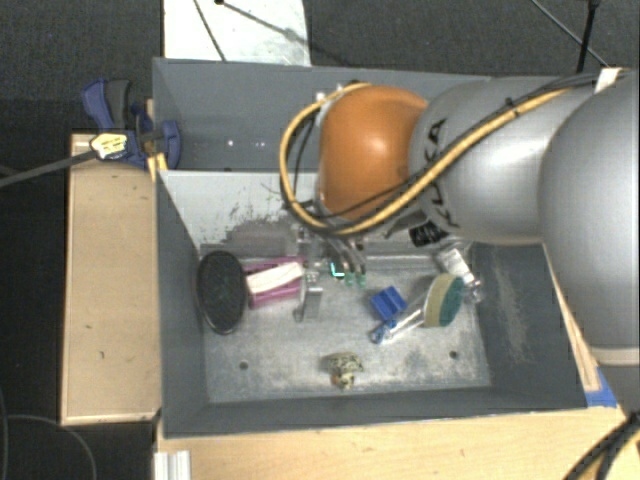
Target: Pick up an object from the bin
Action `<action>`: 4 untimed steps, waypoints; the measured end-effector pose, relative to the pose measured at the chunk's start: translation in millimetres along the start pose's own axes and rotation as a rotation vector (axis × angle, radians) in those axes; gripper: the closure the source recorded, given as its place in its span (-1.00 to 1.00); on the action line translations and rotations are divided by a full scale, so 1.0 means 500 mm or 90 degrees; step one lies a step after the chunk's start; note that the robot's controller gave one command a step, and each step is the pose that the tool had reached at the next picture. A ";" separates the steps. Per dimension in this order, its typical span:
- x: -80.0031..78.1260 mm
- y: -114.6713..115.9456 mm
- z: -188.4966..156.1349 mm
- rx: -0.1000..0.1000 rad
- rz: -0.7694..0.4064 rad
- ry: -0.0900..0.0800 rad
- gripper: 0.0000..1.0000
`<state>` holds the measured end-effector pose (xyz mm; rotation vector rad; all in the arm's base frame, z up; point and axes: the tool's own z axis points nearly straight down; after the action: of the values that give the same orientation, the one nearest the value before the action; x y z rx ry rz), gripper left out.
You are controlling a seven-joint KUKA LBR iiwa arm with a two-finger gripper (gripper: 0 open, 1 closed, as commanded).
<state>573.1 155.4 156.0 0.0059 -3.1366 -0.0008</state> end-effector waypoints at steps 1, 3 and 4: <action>-0.022 0.157 0.179 0.000 0.054 -0.002 -1.00; 0.060 0.198 0.172 0.001 -0.251 -0.002 -1.00; 0.059 0.191 0.174 0.004 -0.247 -0.001 1.00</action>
Offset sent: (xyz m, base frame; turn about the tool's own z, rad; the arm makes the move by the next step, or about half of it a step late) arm 0.0117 0.0753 -0.0854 0.0900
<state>542.6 251.0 69.4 0.6100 -3.0782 0.0083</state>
